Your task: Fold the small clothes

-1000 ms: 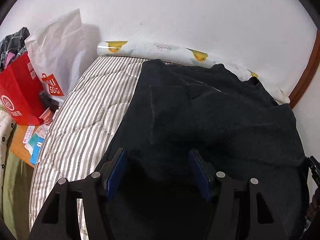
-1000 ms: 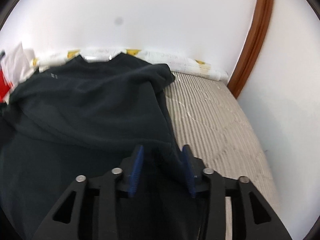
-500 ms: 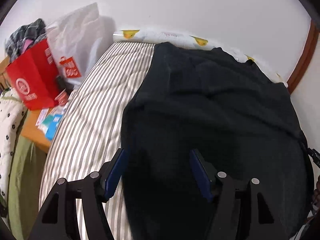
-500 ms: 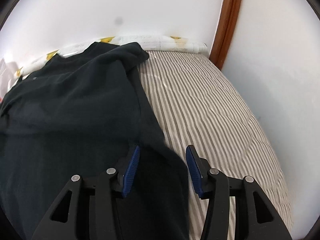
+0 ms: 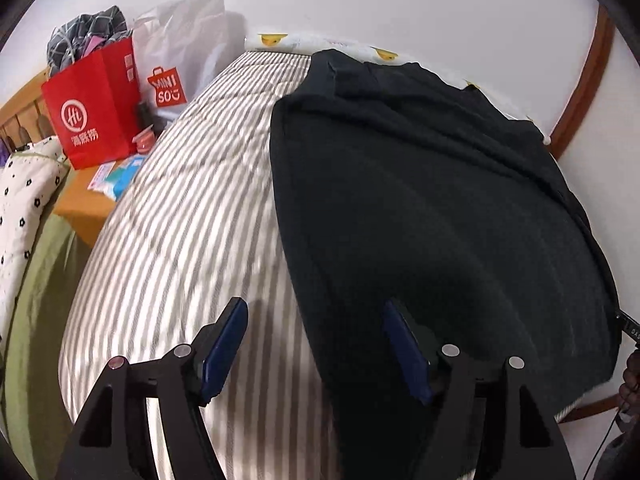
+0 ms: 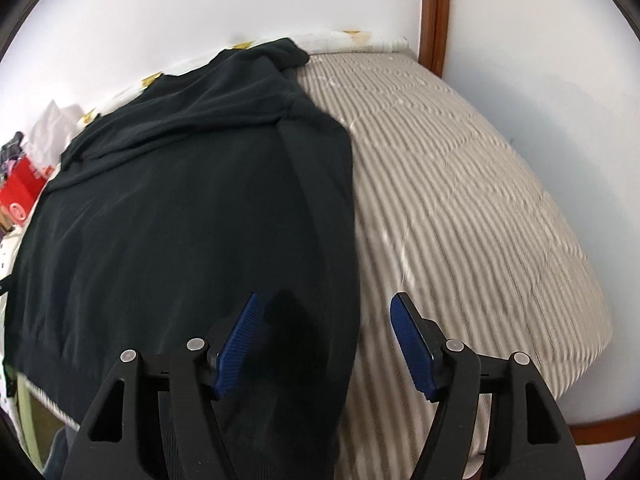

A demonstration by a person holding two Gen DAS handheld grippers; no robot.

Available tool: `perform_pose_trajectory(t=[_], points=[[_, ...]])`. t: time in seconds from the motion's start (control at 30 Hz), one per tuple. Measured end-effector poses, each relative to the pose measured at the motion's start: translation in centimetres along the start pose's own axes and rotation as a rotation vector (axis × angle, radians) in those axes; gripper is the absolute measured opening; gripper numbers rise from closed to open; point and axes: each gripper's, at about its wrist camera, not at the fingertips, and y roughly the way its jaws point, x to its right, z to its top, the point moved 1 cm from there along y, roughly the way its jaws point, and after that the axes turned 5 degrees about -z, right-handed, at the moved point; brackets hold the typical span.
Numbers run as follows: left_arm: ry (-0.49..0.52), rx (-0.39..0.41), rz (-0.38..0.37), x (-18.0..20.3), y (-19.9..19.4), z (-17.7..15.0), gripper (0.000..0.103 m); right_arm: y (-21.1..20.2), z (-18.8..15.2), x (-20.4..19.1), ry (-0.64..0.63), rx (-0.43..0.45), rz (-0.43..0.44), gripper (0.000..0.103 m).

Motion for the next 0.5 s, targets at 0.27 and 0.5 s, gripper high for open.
perform_pose_trajectory(t=[0.27, 0.5], points=[[0.03, 0.017, 0.045, 1.6, -0.4, -2.6, 0.062, -0.5, -1.6, -1.1, -0.001, 0.043, 0.054, 0.041], [0.004, 0.032, 0.028, 2.1, -0.4, -2.1, 0.009, -0.6, -1.1, -2.1, -0.001, 0.066, 0.09, 0.009]])
